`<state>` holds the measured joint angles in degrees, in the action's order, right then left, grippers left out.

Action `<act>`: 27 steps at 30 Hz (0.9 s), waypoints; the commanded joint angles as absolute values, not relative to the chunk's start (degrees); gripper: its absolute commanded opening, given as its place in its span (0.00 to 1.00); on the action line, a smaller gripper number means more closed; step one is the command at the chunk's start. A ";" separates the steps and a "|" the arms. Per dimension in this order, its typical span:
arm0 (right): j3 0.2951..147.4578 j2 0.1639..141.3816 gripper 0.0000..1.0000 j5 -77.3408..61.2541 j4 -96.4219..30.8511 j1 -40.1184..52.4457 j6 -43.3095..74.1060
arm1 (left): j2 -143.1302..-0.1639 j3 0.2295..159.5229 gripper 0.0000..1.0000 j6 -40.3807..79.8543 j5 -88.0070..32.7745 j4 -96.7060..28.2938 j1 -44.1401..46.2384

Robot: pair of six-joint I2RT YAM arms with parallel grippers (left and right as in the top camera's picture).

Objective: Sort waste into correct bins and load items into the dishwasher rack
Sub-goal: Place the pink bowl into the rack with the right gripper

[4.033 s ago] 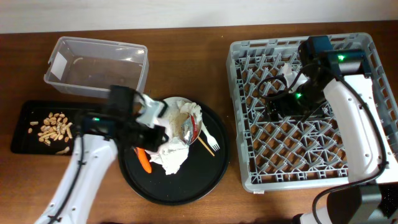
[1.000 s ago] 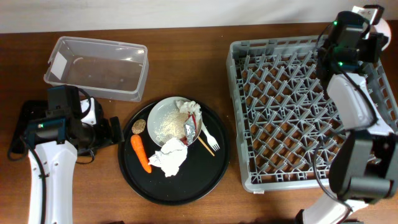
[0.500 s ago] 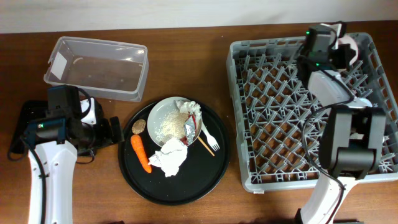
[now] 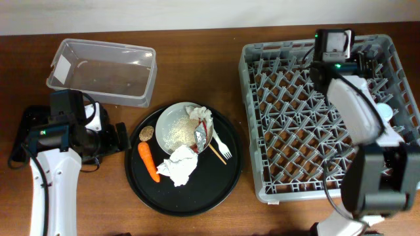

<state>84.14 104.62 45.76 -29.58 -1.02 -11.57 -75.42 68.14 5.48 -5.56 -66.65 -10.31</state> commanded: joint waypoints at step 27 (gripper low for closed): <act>84.01 88.36 0.98 -10.24 -82.48 -0.71 0.30 | -98.43 58.30 0.76 12.08 -7.27 -56.14 26.20</act>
